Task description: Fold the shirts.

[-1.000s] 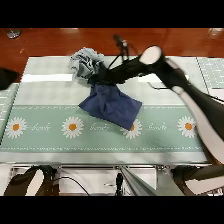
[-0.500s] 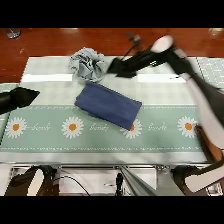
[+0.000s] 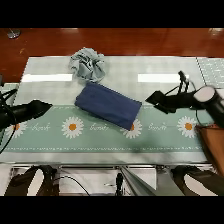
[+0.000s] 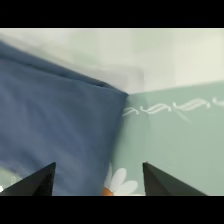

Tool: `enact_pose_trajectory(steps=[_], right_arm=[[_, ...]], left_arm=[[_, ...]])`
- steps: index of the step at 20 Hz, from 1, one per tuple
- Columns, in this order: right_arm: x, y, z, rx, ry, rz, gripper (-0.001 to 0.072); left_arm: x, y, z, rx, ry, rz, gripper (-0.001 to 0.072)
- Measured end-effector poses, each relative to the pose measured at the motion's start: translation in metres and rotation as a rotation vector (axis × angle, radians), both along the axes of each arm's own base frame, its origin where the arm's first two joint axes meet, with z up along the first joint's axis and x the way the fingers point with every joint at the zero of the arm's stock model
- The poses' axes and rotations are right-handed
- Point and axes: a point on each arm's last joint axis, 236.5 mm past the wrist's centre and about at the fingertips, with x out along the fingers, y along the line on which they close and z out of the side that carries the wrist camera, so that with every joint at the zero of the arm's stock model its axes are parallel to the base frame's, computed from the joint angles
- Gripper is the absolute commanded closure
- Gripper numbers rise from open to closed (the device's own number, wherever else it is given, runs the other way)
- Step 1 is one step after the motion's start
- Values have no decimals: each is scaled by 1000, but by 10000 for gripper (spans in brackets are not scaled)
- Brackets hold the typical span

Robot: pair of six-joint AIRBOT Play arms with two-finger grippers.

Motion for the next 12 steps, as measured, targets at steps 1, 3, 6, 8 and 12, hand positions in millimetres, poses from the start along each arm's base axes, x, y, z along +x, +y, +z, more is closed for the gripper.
enact_pose_trajectory(steps=[1,3,6,8,12], right_arm=[[-7,10,-12,40,20,-18,99],[-20,33,-34,93,68,-2,99],[-30,66,-53,147,129,75,99],[-29,83,-60,170,149,108,108],[-19,110,-63,201,158,172,692]], left_arm=[[-1,-2,-3,-8,5,-2,683],[-2,-8,-7,-19,9,-11,683],[-1,-15,-8,-25,0,-22,683],[-1,-19,-8,-25,-4,-35,683],[0,-23,-8,-25,-13,-43,683]])
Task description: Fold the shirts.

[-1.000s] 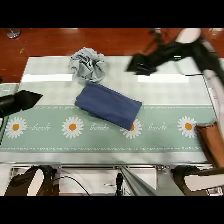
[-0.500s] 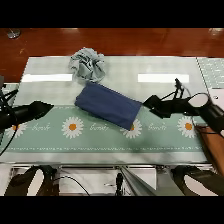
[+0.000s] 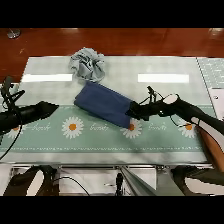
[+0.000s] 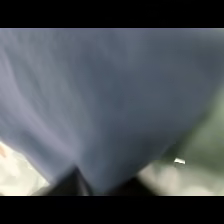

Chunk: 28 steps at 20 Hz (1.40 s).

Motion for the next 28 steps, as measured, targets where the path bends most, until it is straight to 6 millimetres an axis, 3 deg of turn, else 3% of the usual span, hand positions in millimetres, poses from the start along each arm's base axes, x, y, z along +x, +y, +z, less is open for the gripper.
enact_pose_trajectory(steps=[2,5,9,12,15,18,21,23,26,28], right_arm=[[11,11,12,18,-50,54,692],[38,29,60,59,-176,160,692],[74,43,165,113,-408,272,692],[103,20,239,73,-570,250,692],[119,-27,295,5,-659,188,693],[120,-92,327,-75,-672,95,692],[106,-173,331,-225,-602,-27,692],[86,-228,322,-339,-509,-115,692],[45,-288,301,-468,-347,-213,693],[15,-316,285,-523,-246,-272,693]], left_arm=[[1,0,0,-1,-3,1,683],[2,-1,1,-1,-7,3,683],[2,0,1,-1,-10,5,683],[2,0,1,-1,-10,6,683],[2,0,1,-1,-10,5,683],[2,0,1,-1,-9,5,683],[2,0,1,-1,-9,5,683],[2,0,1,-1,-9,5,683],[2,0,1,-2,-10,5,684],[2,0,1,-2,-10,5,683]])
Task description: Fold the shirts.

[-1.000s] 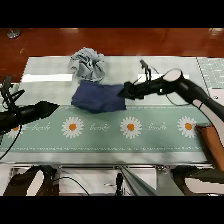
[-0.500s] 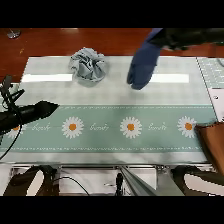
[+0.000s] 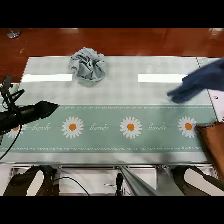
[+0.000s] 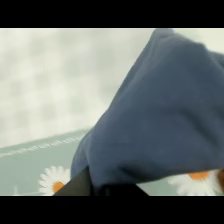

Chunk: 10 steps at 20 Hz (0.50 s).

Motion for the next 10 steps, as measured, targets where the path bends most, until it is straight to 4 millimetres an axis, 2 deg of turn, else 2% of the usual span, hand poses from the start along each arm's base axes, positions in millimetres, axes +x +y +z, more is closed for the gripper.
enact_pose_trajectory(steps=[5,7,10], right_arm=[[-86,-69,-28,-90,166,-285,694],[-133,-99,-34,-148,243,-443,693],[-205,-125,-39,-220,355,-682,690]], left_arm=[[1,1,0,6,-7,-2,683],[2,1,1,10,-13,-1,683],[4,3,1,14,-21,5,683]])
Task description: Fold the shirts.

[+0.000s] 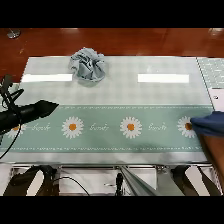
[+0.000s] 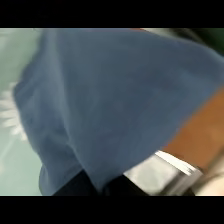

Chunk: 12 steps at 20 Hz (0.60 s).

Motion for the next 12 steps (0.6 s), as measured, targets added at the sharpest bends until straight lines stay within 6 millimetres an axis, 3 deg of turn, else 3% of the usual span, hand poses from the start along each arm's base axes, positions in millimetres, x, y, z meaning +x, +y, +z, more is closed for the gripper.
enact_pose_trajectory(steps=[1,2,3,4,6,7,9,10,12], right_arm=[[-20,-3,-2,-20,32,-67,579],[-37,-5,-7,-29,65,-126,215],[-51,-6,-12,-38,94,-174,92],[-62,-6,-17,-39,121,-210,92],[-72,-11,-23,-54,141,-253,97],[-68,-14,-25,-59,125,-250,145],[-38,-20,-28,-48,15,-206,693],[-10,-19,-29,-21,-78,-147,693],[71,-1,-23,82,-332,47,693]], left_arm=[[0,0,0,1,-2,1,683],[1,0,0,2,-3,1,683],[1,1,0,3,-5,2,683],[1,1,1,3,-6,3,683],[1,0,1,2,-7,0,683],[1,-1,1,-1,-8,-1,684],[5,-2,6,-14,-19,6,686],[10,-5,13,-39,-29,4,686],[24,-24,35,-82,-63,-55,687]])
